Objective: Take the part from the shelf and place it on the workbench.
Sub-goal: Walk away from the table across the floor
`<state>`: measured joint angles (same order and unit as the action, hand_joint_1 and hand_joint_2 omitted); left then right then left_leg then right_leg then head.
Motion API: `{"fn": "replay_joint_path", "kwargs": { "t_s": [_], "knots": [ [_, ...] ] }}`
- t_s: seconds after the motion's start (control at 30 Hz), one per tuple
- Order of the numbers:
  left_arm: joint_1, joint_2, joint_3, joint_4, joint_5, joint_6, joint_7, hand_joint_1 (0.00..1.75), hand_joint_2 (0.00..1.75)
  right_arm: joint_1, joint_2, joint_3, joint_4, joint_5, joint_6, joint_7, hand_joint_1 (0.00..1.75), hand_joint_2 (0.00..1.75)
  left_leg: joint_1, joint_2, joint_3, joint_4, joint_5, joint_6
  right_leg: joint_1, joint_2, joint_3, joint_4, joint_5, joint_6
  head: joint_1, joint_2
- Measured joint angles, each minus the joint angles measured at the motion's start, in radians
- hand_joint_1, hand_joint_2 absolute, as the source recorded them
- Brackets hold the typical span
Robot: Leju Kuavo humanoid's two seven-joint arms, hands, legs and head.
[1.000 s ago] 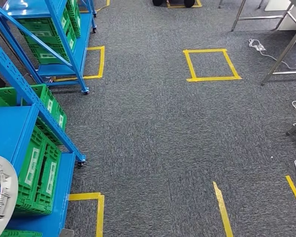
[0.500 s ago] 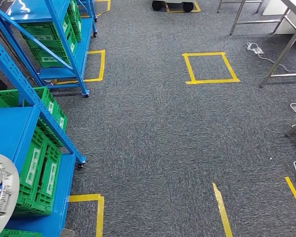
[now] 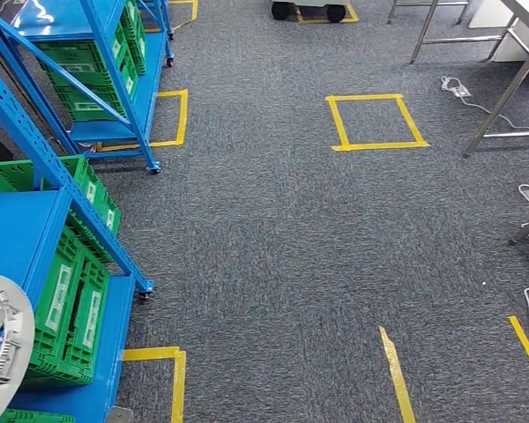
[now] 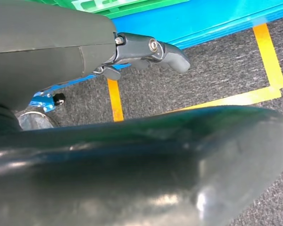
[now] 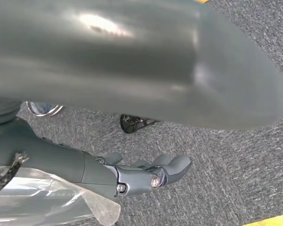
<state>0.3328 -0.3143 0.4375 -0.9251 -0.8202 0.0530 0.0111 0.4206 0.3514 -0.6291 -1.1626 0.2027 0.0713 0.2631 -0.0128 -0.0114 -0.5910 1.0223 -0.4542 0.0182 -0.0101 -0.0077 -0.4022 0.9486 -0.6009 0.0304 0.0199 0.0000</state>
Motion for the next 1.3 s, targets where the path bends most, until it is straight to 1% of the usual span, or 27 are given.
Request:
{"fn": "replay_joint_path", "kwargs": {
  "t_s": [0.27, 0.33, 0.4, 0.43, 0.47, 0.53, 0.57, 0.6, 0.63, 0.67, 0.7, 0.73, 0.77, 0.8, 0.87, 0.9, 0.93, 0.97, 1.03, 1.07, 1.1, 1.13, 1.17, 1.2, 1.23, 1.27, 1.3],
  "knots": [
    [-0.001, 0.0, 0.0, 0.0, 0.0, 0.0, 0.0, 0.0, 0.0, 0.0, 0.0, 0.0, 0.002, 0.003, 0.0, -0.001, 0.0, 0.0, 0.0, 0.0, 0.0, 0.0, 0.0, 0.0, 0.0, 0.0, 0.0, 0.0, 0.0, 0.0, 0.0, 0.0],
    [-0.001, 0.001, 0.0, 0.0, 0.0, 0.001, 0.0, 0.0, 0.0, -0.001, 0.0, 0.0, 0.003, 0.003, 0.001, -0.001, 0.0, 0.0, -0.003, 0.0, 0.001, -0.001, -0.003, 0.008, -0.003, -0.001, 0.002, -0.009, 0.003, 0.008, -0.001, 0.0],
    [-0.002, 0.001, 0.0, 0.0, 0.0, 0.002, 0.0, 0.0, 0.0, -0.002, 0.0, 0.0, 0.003, 0.004, 0.002, -0.002, 0.0, 0.0, -0.001, 0.001, 0.014, -0.024, 0.003, 0.023, -0.004, -0.001, 0.005, -0.008, 0.0, 0.017, 0.0, 0.0],
    [-0.002, 0.001, 0.0, 0.0, 0.0, 0.003, -0.001, 0.0, 0.0, -0.003, 0.0, -0.001, 0.003, 0.004, 0.002, -0.004, 0.0, 0.0, 0.001, 0.002, 0.022, -0.038, 0.008, 0.028, -0.003, 0.001, -0.004, 0.014, -0.014, 0.018, 0.002, 0.0],
    [-0.004, 0.0, 0.001, 0.0, 0.0, 0.005, -0.002, 0.0, 0.0, -0.003, 0.0, -0.001, 0.003, 0.004, 0.002, -0.004, 0.0, 0.0, 0.003, 0.003, 0.029, -0.048, 0.011, 0.031, -0.003, 0.003, -0.028, 0.061, -0.039, 0.017, 0.003, 0.0],
    [-0.006, 0.0, 0.001, 0.0, 0.0, 0.008, -0.004, 0.0, 0.0, -0.003, 0.0, -0.002, 0.004, 0.005, 0.003, -0.005, 0.0, 0.0, 0.002, 0.004, 0.033, -0.051, 0.009, 0.033, -0.003, 0.006, -0.112, 0.204, -0.101, 0.018, 0.004, 0.0],
    [-0.007, 0.0, 0.001, 0.0, 0.0, 0.008, -0.004, 0.0, 0.0, -0.003, 0.0, -0.003, 0.004, 0.006, 0.003, -0.005, 0.0, 0.0, 0.001, 0.004, 0.033, -0.05, 0.007, 0.032, -0.004, 0.006, -0.153, 0.264, -0.115, 0.019, 0.004, 0.0],
    [-0.007, 0.0, 0.002, 0.001, 0.0, 0.008, -0.004, 0.0, 0.0, -0.003, 0.0, -0.004, 0.005, 0.006, 0.004, -0.005, 0.0, 0.0, 0.001, 0.003, 0.035, -0.05, 0.005, 0.029, -0.005, 0.006, -0.178, 0.29, -0.107, 0.02, 0.004, 0.0],
    [-0.007, 0.0, 0.002, 0.001, 0.0, 0.009, -0.005, 0.0, 0.0, -0.003, 0.0, -0.006, 0.006, 0.006, 0.004, -0.005, 0.0, 0.0, 0.002, 0.002, 0.039, -0.048, 0.002, 0.025, -0.007, 0.006, -0.181, 0.272, -0.076, 0.022, 0.004, 0.0],
    [-0.007, 0.0, 0.002, 0.001, 0.0, 0.009, -0.005, 0.0, 0.0, -0.003, 0.0, -0.007, 0.006, 0.006, 0.004, -0.005, 0.0, 0.0, 0.004, 0.001, 0.043, -0.045, -0.002, 0.02, -0.01, 0.006, -0.163, 0.214, -0.028, 0.024, 0.004, 0.0],
    [-0.007, 0.0, 0.003, 0.001, 0.0, 0.009, -0.005, 0.0, 0.0, -0.003, 0.0, -0.008, 0.006, 0.006, 0.004, -0.005, 0.0, 0.0, 0.005, 0.0, 0.046, -0.039, -0.008, 0.012, -0.013, 0.006, -0.139, 0.149, 0.012, 0.026, 0.004, 0.0],
    [-0.007, 0.001, 0.003, 0.001, 0.0, 0.01, -0.005, 0.0, 0.0, -0.004, 0.0, -0.008, 0.006, 0.006, 0.004, -0.006, 0.0, 0.0, 0.005, -0.002, 0.047, -0.031, -0.015, 0.005, -0.014, 0.008, -0.118, 0.094, 0.041, 0.026, 0.005, 0.0],
    [-0.007, 0.001, 0.004, 0.001, 0.0, 0.011, -0.005, 0.0, 0.0, -0.004, 0.0, -0.009, 0.007, 0.006, 0.004, -0.006, 0.0, 0.0, 0.004, -0.002, 0.048, -0.024, -0.021, -0.002, -0.014, 0.01, -0.106, 0.062, 0.055, 0.022, 0.004, 0.0],
    [-0.008, 0.002, 0.004, 0.001, 0.0, 0.013, -0.006, 0.0, 0.0, -0.004, 0.0, -0.009, 0.008, 0.006, 0.005, -0.006, 0.0, 0.0, 0.003, -0.003, 0.047, -0.02, -0.025, -0.006, -0.013, 0.012, -0.104, 0.055, 0.054, 0.016, 0.003, 0.0],
    [-0.008, 0.002, 0.004, 0.002, -0.002, 0.017, -0.006, 0.0, 0.0, -0.003, 0.0, -0.01, 0.008, 0.006, 0.005, -0.005, 0.0, 0.0, 0.004, -0.003, 0.048, -0.016, -0.028, -0.011, -0.011, 0.013, -0.101, 0.056, 0.054, 0.002, 0.0, 0.0],
    [-0.008, 0.002, 0.004, 0.002, -0.003, 0.019, -0.006, 0.0, 0.0, -0.002, 0.0, -0.011, 0.008, 0.006, 0.006, -0.005, 0.0, 0.0, 0.005, -0.002, 0.046, -0.008, -0.034, -0.015, -0.011, 0.012, -0.098, 0.056, 0.054, -0.003, -0.001, 0.0],
    [-0.008, 0.002, 0.004, 0.002, -0.004, 0.021, -0.007, 0.0, 0.0, -0.001, 0.0, -0.012, 0.008, 0.006, 0.006, -0.006, 0.0, 0.0, 0.007, -0.001, 0.038, 0.013, -0.049, -0.02, -0.012, 0.011, -0.093, 0.056, 0.055, -0.007, -0.003, 0.0],
    [-0.008, 0.002, 0.004, 0.002, -0.005, 0.022, -0.007, 0.0, 0.0, -0.001, 0.0, -0.013, 0.008, 0.006, 0.007, -0.006, 0.0, 0.0, 0.008, 0.001, 0.019, 0.057, -0.074, -0.026, -0.012, 0.009, -0.088, 0.055, 0.055, -0.012, -0.005, 0.0],
    [-0.009, 0.002, 0.004, 0.002, -0.006, 0.023, -0.008, 0.0, 0.0, -0.001, 0.0, -0.015, 0.008, 0.007, 0.008, -0.006, 0.0, 0.0, 0.01, 0.003, -0.045, 0.188, -0.133, -0.033, -0.011, 0.006, -0.085, 0.056, 0.051, -0.017, -0.009, 0.0],
    [-0.009, 0.002, 0.004, 0.002, -0.006, 0.024, -0.008, 0.0, 0.0, -0.001, 0.0, -0.016, 0.008, 0.007, 0.008, -0.006, 0.0, 0.0, 0.011, 0.003, -0.078, 0.249, -0.151, -0.033, -0.01, 0.005, -0.083, 0.056, 0.049, -0.019, -0.009, 0.0],
    [-0.008, 0.002, 0.004, 0.003, -0.006, 0.025, -0.008, 0.0, 0.0, -0.001, 0.0, -0.016, 0.008, 0.007, 0.009, -0.006, 0.0, 0.0, 0.011, 0.003, -0.098, 0.279, -0.15, -0.032, -0.009, 0.006, -0.079, 0.056, 0.045, -0.02, -0.009, 0.0],
    [-0.008, 0.002, 0.004, 0.003, -0.006, 0.025, -0.008, 0.0, 0.0, -0.001, 0.0, -0.017, 0.008, 0.007, 0.009, -0.006, 0.0, 0.0, 0.011, 0.003, -0.1, 0.27, -0.127, -0.029, -0.008, 0.006, -0.073, 0.056, 0.041, -0.02, -0.009, 0.0],
    [-0.007, 0.002, 0.004, 0.003, -0.006, 0.025, -0.008, 0.0, 0.0, -0.001, 0.0, -0.018, 0.008, 0.007, 0.01, -0.006, 0.0, 0.0, 0.01, 0.003, -0.087, 0.227, -0.087, -0.024, -0.007, 0.007, -0.065, 0.056, 0.035, -0.02, -0.009, 0.0],
    [-0.007, 0.002, 0.004, 0.003, -0.006, 0.026, -0.008, 0.0, 0.0, -0.001, 0.0, -0.018, 0.008, 0.007, 0.01, -0.006, 0.0, 0.0, 0.009, 0.003, -0.063, 0.161, -0.041, -0.019, -0.007, 0.008, -0.06, 0.055, 0.029, -0.02, -0.009, 0.0],
    [-0.007, 0.002, 0.004, 0.003, -0.006, 0.026, -0.008, 0.0, 0.0, -0.002, 0.0, -0.019, 0.008, 0.007, 0.01, -0.006, 0.0, 0.0, 0.006, 0.003, -0.037, 0.101, -0.01, -0.014, -0.006, 0.009, -0.056, 0.055, 0.022, -0.018, -0.008, 0.0],
    [-0.007, 0.001, 0.004, 0.003, -0.006, 0.027, -0.008, 0.0, 0.0, -0.002, 0.0, -0.02, 0.008, 0.007, 0.01, -0.006, 0.0, 0.0, 0.003, 0.003, -0.017, 0.054, 0.004, -0.01, -0.005, 0.009, -0.054, 0.055, 0.017, -0.015, -0.009, 0.0],
    [-0.008, 0.001, 0.004, 0.003, -0.006, 0.027, -0.008, 0.0, 0.0, -0.003, 0.0, -0.021, 0.008, 0.007, 0.01, -0.006, 0.0, 0.0, 0.001, 0.004, -0.005, 0.029, 0.003, -0.008, -0.004, 0.009, -0.055, 0.054, 0.013, -0.011, -0.008, 0.0]
  ]
}}
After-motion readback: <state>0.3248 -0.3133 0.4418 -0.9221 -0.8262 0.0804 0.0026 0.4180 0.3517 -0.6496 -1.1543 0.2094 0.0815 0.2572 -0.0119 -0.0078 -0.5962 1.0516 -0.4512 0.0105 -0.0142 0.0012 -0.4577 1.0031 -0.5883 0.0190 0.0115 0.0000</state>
